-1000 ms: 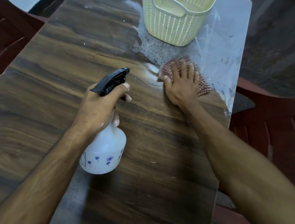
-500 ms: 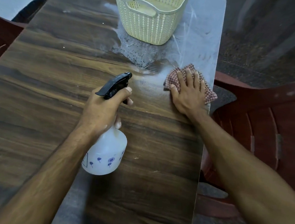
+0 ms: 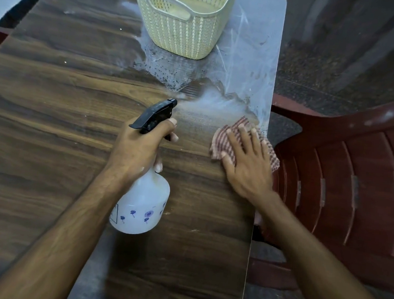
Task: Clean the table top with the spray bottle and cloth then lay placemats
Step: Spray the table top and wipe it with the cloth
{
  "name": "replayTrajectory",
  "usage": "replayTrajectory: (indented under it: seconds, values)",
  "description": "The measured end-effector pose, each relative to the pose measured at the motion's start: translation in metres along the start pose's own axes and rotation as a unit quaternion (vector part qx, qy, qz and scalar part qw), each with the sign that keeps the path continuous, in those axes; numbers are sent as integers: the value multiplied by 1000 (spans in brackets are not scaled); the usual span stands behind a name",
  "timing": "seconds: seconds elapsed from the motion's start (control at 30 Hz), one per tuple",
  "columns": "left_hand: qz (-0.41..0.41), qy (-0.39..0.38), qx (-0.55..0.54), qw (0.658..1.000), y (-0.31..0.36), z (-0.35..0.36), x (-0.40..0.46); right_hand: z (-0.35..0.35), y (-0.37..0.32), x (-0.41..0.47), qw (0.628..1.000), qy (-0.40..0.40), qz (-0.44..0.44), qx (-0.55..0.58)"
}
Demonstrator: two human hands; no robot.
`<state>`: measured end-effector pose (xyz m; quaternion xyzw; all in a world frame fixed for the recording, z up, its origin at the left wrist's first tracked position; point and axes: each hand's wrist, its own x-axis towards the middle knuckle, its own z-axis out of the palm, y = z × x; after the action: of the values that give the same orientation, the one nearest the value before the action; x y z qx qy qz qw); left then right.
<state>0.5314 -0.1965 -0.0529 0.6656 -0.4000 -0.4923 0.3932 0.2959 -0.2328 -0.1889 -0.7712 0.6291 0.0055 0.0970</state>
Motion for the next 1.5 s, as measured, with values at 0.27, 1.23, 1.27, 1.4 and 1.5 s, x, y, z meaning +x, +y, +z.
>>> replayTrajectory:
  seconds: [0.27,1.23,1.27,1.4,1.5]
  values:
    - [-4,3,-17,1000,-2,-9,1,-17,6,96,996,28,82,28]
    - [-8,39,-22,999,-2,-35,-11,-18,-127,148,991,9,-106,77]
    - [-7,42,-27,999,-2,-37,-14,-23,-126,145,990,6,-102,97]
    - [-7,42,-34,999,0,-37,-31,-39,-118,127,973,-41,-48,220]
    - [-8,44,-36,998,1,-32,-47,-57,-104,105,948,-95,-46,300]
